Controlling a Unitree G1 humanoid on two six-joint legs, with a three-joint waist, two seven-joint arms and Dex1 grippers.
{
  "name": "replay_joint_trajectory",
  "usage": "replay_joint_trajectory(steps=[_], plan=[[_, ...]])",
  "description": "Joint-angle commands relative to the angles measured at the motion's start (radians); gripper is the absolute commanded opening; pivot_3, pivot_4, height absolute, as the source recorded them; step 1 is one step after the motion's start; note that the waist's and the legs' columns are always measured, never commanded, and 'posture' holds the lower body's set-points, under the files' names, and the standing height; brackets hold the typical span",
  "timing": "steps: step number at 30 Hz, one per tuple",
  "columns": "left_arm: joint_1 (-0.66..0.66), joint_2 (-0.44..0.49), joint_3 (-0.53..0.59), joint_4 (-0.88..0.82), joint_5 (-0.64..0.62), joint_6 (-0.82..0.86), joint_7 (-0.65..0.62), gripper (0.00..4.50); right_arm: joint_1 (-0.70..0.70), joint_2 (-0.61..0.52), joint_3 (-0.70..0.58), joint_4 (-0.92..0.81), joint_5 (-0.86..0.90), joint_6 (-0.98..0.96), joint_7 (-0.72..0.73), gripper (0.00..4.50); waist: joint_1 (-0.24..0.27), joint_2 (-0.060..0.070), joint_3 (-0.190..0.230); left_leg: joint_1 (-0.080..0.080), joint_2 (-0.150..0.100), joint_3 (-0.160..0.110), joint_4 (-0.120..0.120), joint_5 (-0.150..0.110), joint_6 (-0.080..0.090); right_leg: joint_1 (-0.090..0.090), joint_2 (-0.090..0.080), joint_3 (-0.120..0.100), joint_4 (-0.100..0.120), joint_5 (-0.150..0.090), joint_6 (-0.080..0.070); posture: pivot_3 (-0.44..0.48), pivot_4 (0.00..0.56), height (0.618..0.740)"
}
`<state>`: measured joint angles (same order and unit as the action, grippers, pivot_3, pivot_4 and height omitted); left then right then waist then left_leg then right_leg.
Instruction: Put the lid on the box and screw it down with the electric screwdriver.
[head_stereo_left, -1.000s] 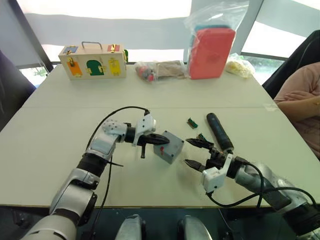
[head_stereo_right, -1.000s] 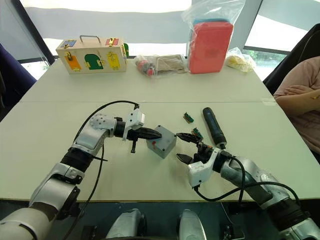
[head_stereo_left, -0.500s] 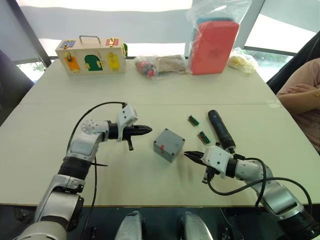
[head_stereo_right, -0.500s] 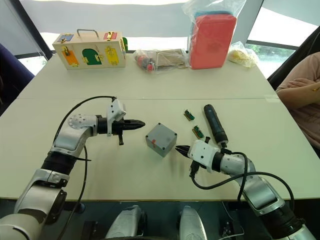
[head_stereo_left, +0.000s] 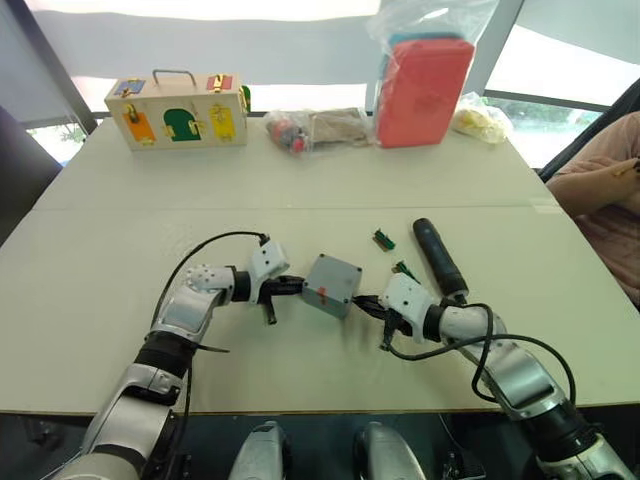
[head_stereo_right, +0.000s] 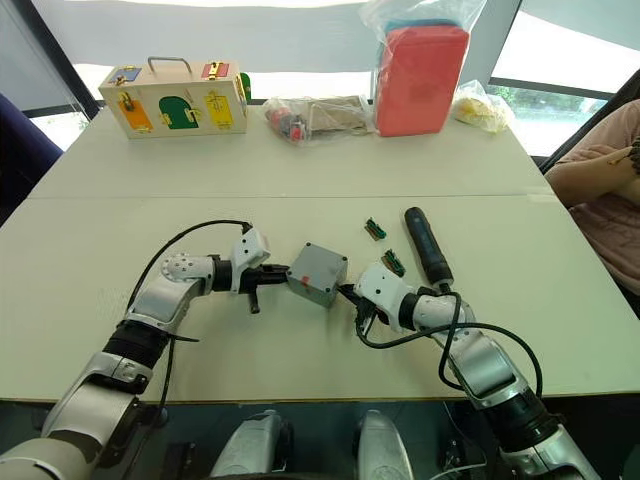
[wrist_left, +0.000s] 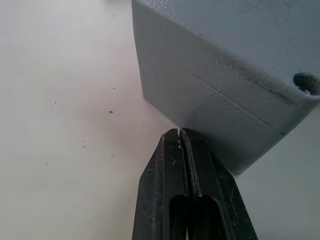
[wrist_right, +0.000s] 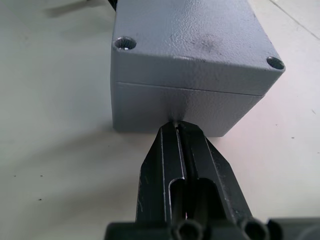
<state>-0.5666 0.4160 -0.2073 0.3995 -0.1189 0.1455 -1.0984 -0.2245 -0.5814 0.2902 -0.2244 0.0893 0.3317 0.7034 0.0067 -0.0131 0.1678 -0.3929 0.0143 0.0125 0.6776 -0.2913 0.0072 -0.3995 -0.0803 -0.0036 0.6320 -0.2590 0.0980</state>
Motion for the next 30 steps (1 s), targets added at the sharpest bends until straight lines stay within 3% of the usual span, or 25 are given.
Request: replay_joint_trajectory(steps=[1,13,30], plan=[[0.029,0.019,0.006,-0.123,-0.052,0.027,-0.056,0.00,-0.078,0.060,0.041,0.016,-0.006,-0.021,0.031,0.03,-0.005,0.000,0.000,0.000,0.000,0.000,0.000,0.000,0.000,0.000,0.000,0.000,0.000,0.001,0.001,0.000,0.150,0.730],[0.194,0.123,0.064,-0.375,-0.086,0.154,-0.015,0.00,-0.184,0.136,0.068,0.152,-0.050,-0.075,0.105,0.03,-0.019,0.001,0.001,0.000,0.001,0.001,-0.001,0.000,0.000,-0.001,-0.002,0.001,0.000,0.001,0.001,0.000,0.150,0.730],[0.194,0.128,0.093,-0.366,-0.086,0.152,0.058,0.00,-0.222,0.155,0.070,0.195,-0.094,-0.098,0.166,0.03,-0.019,0.002,0.002,0.000,0.001,0.001,-0.006,0.001,-0.002,-0.004,-0.002,0.001,0.000,0.001,0.002,0.000,0.150,0.730]])
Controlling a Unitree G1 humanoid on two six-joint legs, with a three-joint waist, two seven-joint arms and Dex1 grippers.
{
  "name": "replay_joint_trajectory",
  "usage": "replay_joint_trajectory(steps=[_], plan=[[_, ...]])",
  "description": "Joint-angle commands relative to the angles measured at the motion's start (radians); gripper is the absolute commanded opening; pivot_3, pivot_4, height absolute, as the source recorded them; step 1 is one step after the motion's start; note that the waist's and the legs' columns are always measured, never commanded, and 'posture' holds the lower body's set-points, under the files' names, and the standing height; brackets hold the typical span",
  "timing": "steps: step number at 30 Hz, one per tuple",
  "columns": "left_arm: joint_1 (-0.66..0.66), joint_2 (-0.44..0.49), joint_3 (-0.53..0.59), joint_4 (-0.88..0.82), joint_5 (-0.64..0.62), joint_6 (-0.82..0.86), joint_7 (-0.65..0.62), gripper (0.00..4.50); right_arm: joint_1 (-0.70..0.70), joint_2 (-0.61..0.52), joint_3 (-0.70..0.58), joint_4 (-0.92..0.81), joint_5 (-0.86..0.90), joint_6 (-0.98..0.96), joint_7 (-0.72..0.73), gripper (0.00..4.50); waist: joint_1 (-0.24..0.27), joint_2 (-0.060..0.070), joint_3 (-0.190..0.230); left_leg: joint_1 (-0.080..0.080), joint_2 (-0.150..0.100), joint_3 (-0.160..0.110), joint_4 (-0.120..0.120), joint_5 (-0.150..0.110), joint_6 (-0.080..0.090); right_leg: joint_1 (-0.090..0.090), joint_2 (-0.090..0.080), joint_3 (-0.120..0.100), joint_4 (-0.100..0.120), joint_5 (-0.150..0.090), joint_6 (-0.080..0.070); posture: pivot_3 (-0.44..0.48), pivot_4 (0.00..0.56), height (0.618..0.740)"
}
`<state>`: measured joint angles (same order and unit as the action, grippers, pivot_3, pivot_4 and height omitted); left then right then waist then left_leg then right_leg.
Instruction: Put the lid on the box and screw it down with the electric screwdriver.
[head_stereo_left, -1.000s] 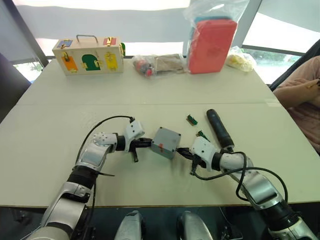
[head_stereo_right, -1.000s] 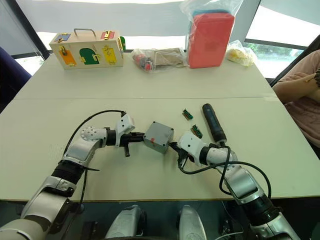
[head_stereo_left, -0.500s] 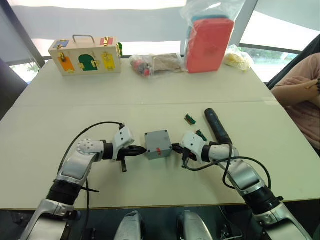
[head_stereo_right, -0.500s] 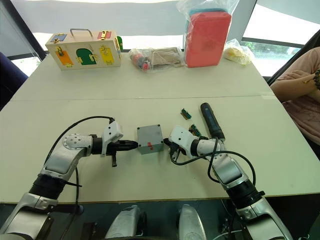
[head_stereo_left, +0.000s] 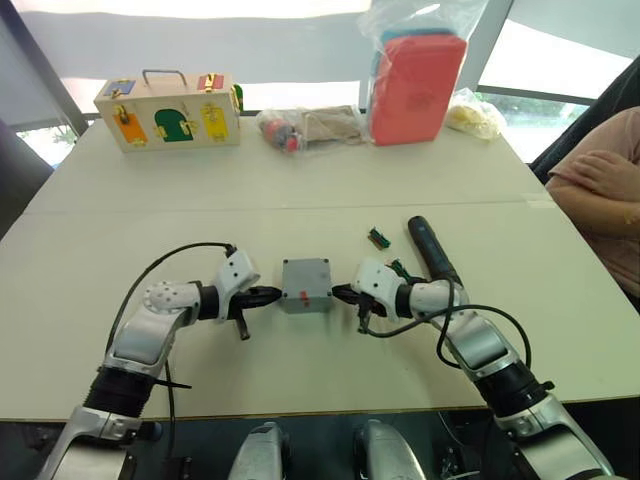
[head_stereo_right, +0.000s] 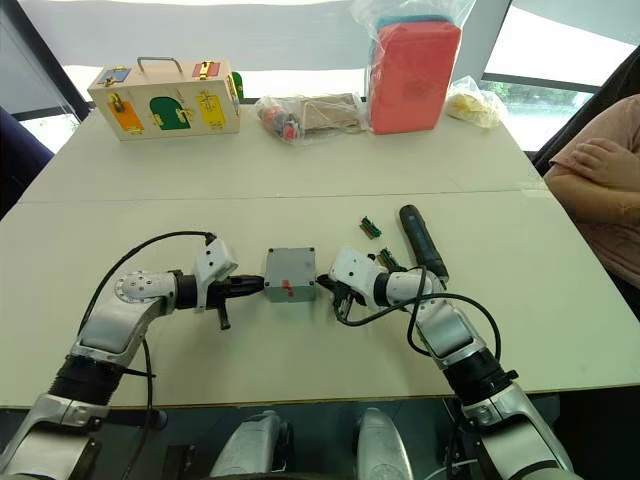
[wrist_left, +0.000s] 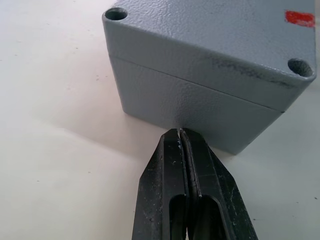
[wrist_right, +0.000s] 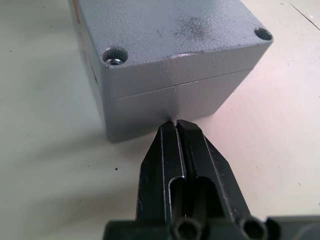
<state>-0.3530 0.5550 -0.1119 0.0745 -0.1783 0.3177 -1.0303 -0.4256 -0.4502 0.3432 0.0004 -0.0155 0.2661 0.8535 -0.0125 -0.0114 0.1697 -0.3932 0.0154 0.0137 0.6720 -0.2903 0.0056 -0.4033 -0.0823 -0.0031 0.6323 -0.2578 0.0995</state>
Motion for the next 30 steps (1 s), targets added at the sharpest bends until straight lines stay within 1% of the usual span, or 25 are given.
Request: replay_joint_trajectory(steps=[1,6,11,14,16,19,21,22,23,26,27,28,30], plan=[[-0.013,-0.006,-0.006,-0.050,-0.029,-0.017,-0.018,0.00,-0.019,0.022,0.016,-0.032,0.008,-0.033,0.015,0.03,0.000,0.000,0.000,0.000,0.000,0.000,0.000,0.000,0.000,0.000,0.000,0.000,0.000,0.000,0.000,0.000,0.150,0.730],[0.020,0.040,-0.010,-0.100,-0.049,0.015,-0.072,0.00,-0.004,0.003,-0.016,-0.042,-0.016,-0.023,-0.022,0.03,-0.001,0.000,0.000,0.000,0.000,0.001,-0.004,0.001,-0.002,-0.002,0.000,0.000,0.000,0.000,0.000,0.000,0.150,0.730],[0.055,0.083,-0.012,-0.146,-0.067,0.040,-0.112,0.00,0.050,-0.022,-0.051,-0.107,0.004,0.014,-0.035,0.03,0.001,0.000,0.000,0.000,0.000,0.001,-0.005,0.001,-0.002,-0.003,0.000,0.000,0.000,0.000,0.001,0.000,0.150,0.730],[0.069,0.128,0.015,-0.150,-0.070,0.030,-0.121,0.00,0.130,-0.068,-0.123,-0.232,0.039,0.124,-0.042,0.03,0.003,0.000,0.000,0.000,0.000,0.001,-0.005,0.001,-0.002,-0.002,-0.001,0.000,0.000,0.000,0.000,0.000,0.150,0.730],[0.077,0.165,0.043,-0.162,-0.087,0.034,-0.134,0.00,0.178,-0.087,-0.194,-0.330,0.102,0.208,-0.043,0.03,0.002,0.000,0.001,0.000,0.000,0.001,-0.005,0.001,-0.002,-0.002,-0.001,0.000,0.000,0.000,0.000,0.000,0.150,0.730],[0.080,0.219,0.099,-0.216,-0.144,0.070,-0.156,0.00,0.239,-0.092,-0.333,-0.450,0.187,0.293,-0.080,0.03,0.001,-0.001,0.002,0.000,0.000,0.001,-0.005,0.001,-0.002,-0.003,-0.001,0.000,-0.001,-0.002,-0.003,0.000,0.150,0.730],[0.072,0.235,0.128,-0.247,-0.187,0.102,-0.158,0.00,0.262,-0.097,-0.393,-0.498,0.226,0.346,-0.098,0.03,0.001,0.000,0.002,0.000,0.001,0.001,-0.005,0.001,-0.002,-0.003,-0.001,0.000,-0.001,-0.001,-0.003,0.000,0.150,0.730],[0.070,0.240,0.137,-0.259,-0.203,0.115,-0.157,0.00,0.269,-0.100,-0.412,-0.514,0.242,0.367,-0.105,0.51,0.001,0.000,0.002,0.000,0.001,0.001,-0.005,0.001,-0.002,-0.002,-0.001,0.001,-0.001,-0.001,-0.003,0.000,0.150,0.730],[0.068,0.245,0.149,-0.271,-0.226,0.142,-0.155,0.00,0.272,-0.100,-0.433,-0.527,0.250,0.390,-0.124,0.69,0.002,0.000,0.002,0.000,0.001,0.001,-0.005,0.001,-0.002,-0.002,-0.001,0.001,-0.001,-0.001,-0.004,0.000,0.150,0.730],[0.030,0.270,0.180,-0.305,-0.285,0.181,-0.174,0.00,0.279,-0.069,-0.529,-0.538,0.283,0.510,-0.216,1.89,0.002,-0.001,0.002,0.001,0.001,0.001,-0.005,0.001,-0.002,-0.002,-0.002,0.001,-0.001,-0.001,-0.004,0.000,0.150,0.730],[0.009,0.273,0.179,-0.308,-0.292,0.184,-0.176,0.00,0.274,-0.064,-0.538,-0.531,0.288,0.546,-0.239,2.18,0.003,-0.001,0.002,0.000,0.001,0.001,-0.005,0.001,-0.002,-0.002,-0.001,0.001,-0.001,-0.001,-0.004,0.000,0.150,0.730],[-0.016,0.270,0.174,-0.309,-0.300,0.191,-0.172,0.00,0.270,-0.068,-0.530,-0.522,0.289,0.572,-0.251,2.62,0.004,0.000,0.003,0.000,0.000,0.001,-0.005,0.001,-0.002,-0.002,-0.002,0.001,-0.001,-0.001,-0.004,0.000,0.150,0.730],[-0.067,0.253,0.159,-0.310,-0.316,0.204,-0.159,0.00,0.247,-0.046,-0.521,-0.497,0.293,0.607,-0.291,2.62,0.004,-0.001,0.003,0.000,0.000,0.002,-0.005,0.001,-0.002,-0.002,-0.002,0.001,-0.001,-0.001,-0.004,0.000,0.150,0.730]])
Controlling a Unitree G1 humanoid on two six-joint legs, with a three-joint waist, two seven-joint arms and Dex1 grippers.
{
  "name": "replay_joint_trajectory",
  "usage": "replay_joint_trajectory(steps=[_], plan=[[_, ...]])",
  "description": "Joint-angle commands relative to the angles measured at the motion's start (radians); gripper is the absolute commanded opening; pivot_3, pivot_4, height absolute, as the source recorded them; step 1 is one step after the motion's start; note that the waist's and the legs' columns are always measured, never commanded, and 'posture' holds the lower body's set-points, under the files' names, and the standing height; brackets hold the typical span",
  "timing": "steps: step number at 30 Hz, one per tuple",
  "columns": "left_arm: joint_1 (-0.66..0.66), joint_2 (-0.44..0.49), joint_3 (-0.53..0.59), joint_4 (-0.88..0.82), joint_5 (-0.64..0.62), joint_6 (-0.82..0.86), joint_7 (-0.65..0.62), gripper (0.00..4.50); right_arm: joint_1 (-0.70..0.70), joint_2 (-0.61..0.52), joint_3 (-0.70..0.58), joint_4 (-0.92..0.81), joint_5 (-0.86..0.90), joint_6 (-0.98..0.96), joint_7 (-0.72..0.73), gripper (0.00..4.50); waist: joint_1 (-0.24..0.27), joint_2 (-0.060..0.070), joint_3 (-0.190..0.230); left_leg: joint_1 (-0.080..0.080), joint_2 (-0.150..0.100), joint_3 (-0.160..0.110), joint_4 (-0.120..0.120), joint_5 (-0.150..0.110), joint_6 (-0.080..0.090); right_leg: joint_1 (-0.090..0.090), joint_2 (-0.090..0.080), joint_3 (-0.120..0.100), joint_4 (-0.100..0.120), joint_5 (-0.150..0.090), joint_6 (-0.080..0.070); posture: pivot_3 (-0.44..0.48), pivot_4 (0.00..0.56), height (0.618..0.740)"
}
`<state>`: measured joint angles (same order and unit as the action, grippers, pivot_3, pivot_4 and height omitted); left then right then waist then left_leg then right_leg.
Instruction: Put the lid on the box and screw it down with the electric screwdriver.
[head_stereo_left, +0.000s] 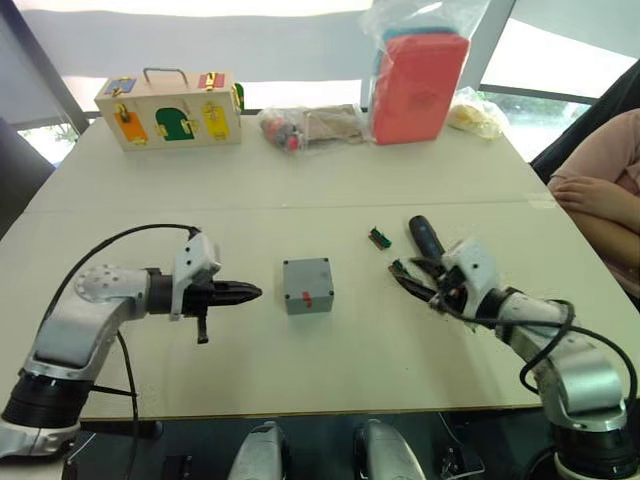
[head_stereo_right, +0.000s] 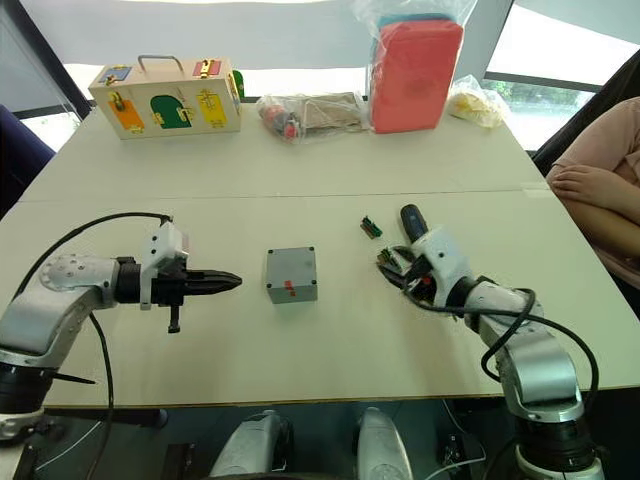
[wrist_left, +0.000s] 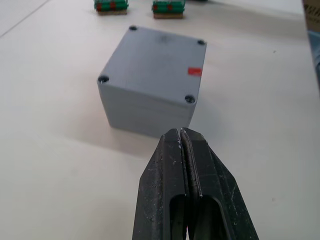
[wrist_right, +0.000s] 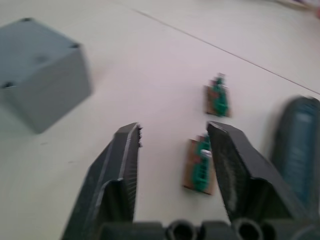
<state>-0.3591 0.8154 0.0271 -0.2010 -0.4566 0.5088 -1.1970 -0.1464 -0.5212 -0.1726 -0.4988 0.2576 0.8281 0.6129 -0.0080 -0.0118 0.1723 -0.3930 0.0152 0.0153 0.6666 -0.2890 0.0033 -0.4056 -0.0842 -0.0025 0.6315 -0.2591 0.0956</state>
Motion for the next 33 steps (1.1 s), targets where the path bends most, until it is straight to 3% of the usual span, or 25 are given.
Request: replay_joint_trajectory(steps=[1,11,31,33], plan=[[-0.083,-0.015,0.013,-0.035,-0.044,0.019,0.015,0.00,-0.048,0.038,-0.002,0.016,0.016,0.066,-0.078,2.62,-0.002,0.000,0.000,0.000,0.000,0.000,0.000,0.000,0.000,0.000,0.000,0.000,0.000,0.000,0.000,0.000,0.150,0.730],[-0.175,-0.069,-0.043,-0.063,-0.061,0.050,0.037,0.00,-0.131,0.094,0.061,0.106,0.007,0.108,-0.174,2.62,-0.005,0.000,0.000,0.000,-0.001,0.003,-0.002,0.000,0.000,-0.002,0.004,0.002,0.000,0.002,0.004,0.000,0.150,0.730],[-0.150,-0.066,-0.050,-0.099,-0.059,0.044,0.059,0.00,-0.147,0.095,0.108,0.175,0.007,0.049,-0.190,2.62,-0.005,0.000,0.001,0.000,-0.001,0.003,-0.002,0.000,0.000,-0.002,0.004,0.002,0.000,0.002,0.004,0.000,0.150,0.730],[-0.146,-0.067,-0.049,-0.101,-0.058,0.043,0.061,0.00,-0.149,0.093,0.107,0.180,0.007,0.046,-0.190,2.04,-0.006,0.000,0.001,0.000,-0.001,0.003,-0.002,0.000,0.000,-0.002,0.004,0.002,0.000,0.002,0.004,0.000,0.150,0.730]])
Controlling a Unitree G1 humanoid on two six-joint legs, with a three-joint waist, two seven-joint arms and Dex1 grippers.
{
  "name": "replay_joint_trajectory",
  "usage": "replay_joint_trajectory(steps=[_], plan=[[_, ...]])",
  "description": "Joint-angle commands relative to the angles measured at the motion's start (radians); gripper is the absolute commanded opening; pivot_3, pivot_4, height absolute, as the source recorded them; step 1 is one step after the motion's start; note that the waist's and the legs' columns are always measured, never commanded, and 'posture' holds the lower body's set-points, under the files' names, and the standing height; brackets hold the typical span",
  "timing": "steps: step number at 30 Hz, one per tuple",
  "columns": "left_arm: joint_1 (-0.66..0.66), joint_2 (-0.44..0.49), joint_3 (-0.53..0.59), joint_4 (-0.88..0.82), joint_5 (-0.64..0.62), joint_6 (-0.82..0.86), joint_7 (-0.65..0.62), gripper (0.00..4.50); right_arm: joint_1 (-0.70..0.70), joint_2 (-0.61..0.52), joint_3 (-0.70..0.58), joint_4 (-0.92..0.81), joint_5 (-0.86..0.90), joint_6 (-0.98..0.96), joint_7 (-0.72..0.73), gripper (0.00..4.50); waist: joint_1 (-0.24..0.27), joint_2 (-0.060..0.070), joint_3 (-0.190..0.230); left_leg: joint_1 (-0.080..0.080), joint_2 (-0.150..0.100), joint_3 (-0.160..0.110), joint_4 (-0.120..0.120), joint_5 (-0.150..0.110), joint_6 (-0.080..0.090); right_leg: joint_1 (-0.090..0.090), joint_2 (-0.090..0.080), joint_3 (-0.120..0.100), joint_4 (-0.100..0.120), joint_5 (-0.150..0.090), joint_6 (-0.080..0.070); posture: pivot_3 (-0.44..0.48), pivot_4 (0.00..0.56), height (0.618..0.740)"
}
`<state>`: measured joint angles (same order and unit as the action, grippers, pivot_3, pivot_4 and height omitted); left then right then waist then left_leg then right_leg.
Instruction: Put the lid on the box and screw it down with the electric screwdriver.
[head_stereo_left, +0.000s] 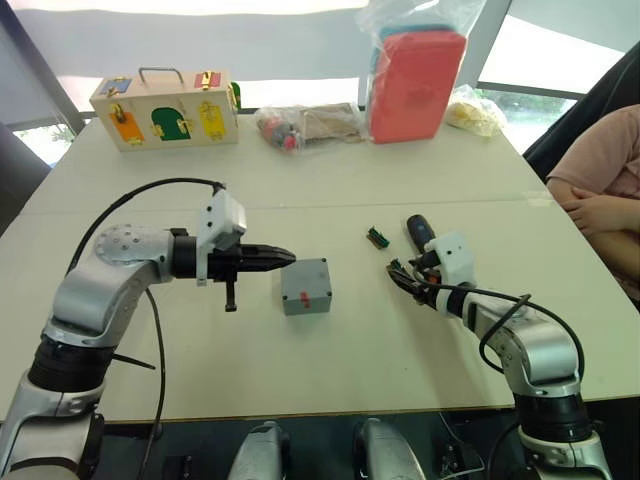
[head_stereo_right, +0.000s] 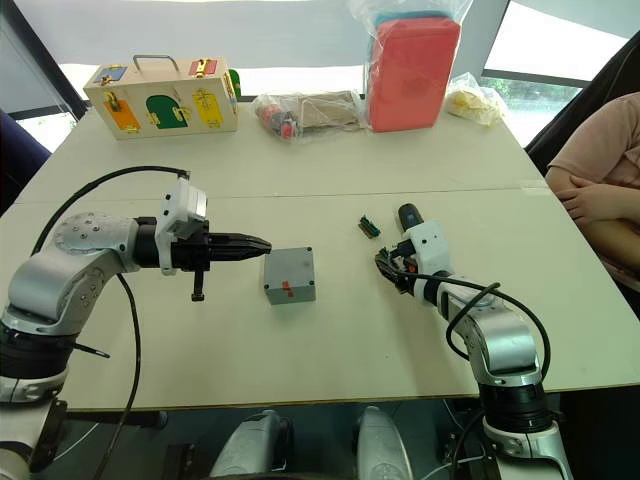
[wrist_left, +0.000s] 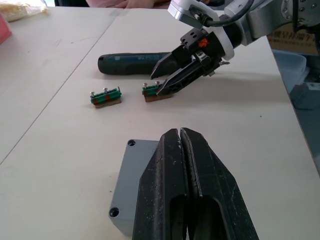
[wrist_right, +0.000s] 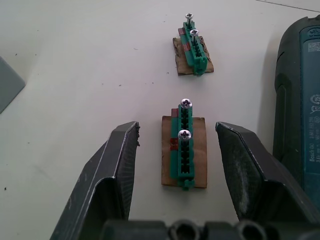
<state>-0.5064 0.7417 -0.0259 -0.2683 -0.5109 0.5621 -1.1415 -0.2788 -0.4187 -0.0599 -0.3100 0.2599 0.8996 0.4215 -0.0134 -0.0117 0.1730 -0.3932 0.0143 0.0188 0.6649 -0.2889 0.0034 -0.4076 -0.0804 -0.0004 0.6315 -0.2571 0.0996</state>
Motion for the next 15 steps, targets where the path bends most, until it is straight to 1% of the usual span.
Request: replay_joint_trajectory(steps=[1,5,6,15], plan=[[0.003,0.007,0.005,-0.035,-0.004,-0.011,0.007,0.00,-0.017,-0.011,-0.006,-0.006,0.004,-0.027,0.002,1.99,0.000,0.000,0.000,0.000,0.000,0.000,0.000,0.000,0.000,0.000,0.000,0.000,0.000,0.000,0.000,0.000,0.150,0.730],[0.005,0.006,0.005,-0.033,-0.002,-0.013,0.012,0.00,-0.019,-0.012,-0.007,0.000,0.004,-0.034,0.002,0.57,0.000,0.000,0.000,0.000,0.000,0.000,0.000,0.000,0.000,0.000,0.000,0.000,0.000,0.000,0.000,0.000,0.150,0.730],[0.004,0.006,0.005,-0.033,-0.002,-0.013,0.013,0.00,-0.020,-0.012,-0.007,0.001,0.005,-0.036,0.002,0.06,0.000,0.000,0.000,0.000,0.000,0.000,0.000,0.000,0.000,0.000,0.000,0.000,0.000,0.000,0.000,0.000,0.150,0.730],[0.024,0.007,0.008,-0.032,0.003,-0.020,0.024,0.00,-0.031,-0.024,-0.022,-0.023,0.015,-0.017,0.001,0.02,0.000,0.000,0.000,0.000,0.000,0.000,0.000,0.000,0.000,0.000,0.000,0.000,0.000,0.000,0.000,0.000,0.150,0.730]])
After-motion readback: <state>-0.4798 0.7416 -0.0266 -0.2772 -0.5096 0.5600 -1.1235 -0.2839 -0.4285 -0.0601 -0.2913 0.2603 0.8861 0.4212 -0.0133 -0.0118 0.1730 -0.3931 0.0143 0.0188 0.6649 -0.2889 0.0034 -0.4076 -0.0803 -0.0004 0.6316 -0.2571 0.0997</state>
